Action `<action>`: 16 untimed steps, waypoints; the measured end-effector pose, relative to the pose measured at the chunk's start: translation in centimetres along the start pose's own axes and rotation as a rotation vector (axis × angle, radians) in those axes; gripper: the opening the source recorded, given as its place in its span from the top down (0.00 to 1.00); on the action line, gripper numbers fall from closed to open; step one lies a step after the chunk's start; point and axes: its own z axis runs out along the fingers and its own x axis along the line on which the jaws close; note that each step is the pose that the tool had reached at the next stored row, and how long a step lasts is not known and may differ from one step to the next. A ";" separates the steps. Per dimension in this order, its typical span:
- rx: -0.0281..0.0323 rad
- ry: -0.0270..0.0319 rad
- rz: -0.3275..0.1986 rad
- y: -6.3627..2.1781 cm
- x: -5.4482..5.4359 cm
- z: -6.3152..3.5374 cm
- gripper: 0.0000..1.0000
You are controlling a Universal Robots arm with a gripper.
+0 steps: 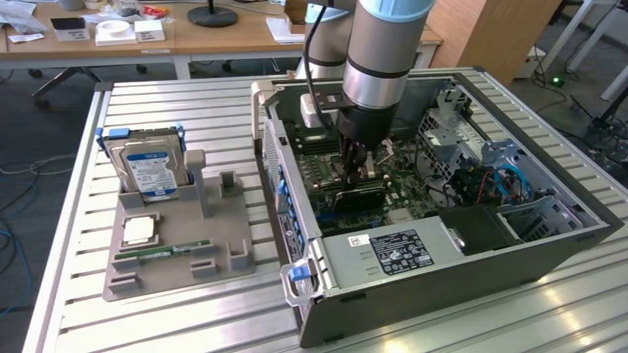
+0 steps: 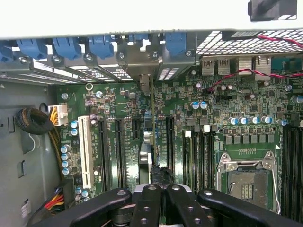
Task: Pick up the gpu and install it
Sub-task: 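Press down on the gpu until it lock into place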
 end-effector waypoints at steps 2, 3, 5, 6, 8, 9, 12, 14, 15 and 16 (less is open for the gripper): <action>0.0001 -0.0001 0.000 0.00 0.0 0.01 0.89; 0.0001 -0.0001 0.000 0.00 0.0 0.01 0.89; 0.0001 -0.0002 0.000 0.00 0.0 0.01 0.89; 0.0001 -0.0002 0.000 0.00 0.0 0.01 0.89; 0.0001 -0.0002 0.000 0.00 0.0 0.01 0.89; 0.0001 -0.0002 0.000 0.00 0.0 0.01 0.89; 0.0001 -0.0003 0.000 0.00 0.0 0.01 0.89; 0.0002 -0.0005 0.000 0.00 0.0 -0.01 0.89; 0.0003 -0.0008 0.000 0.00 0.0 -0.04 0.89; 0.0004 -0.0009 0.000 0.00 0.0 -0.08 0.89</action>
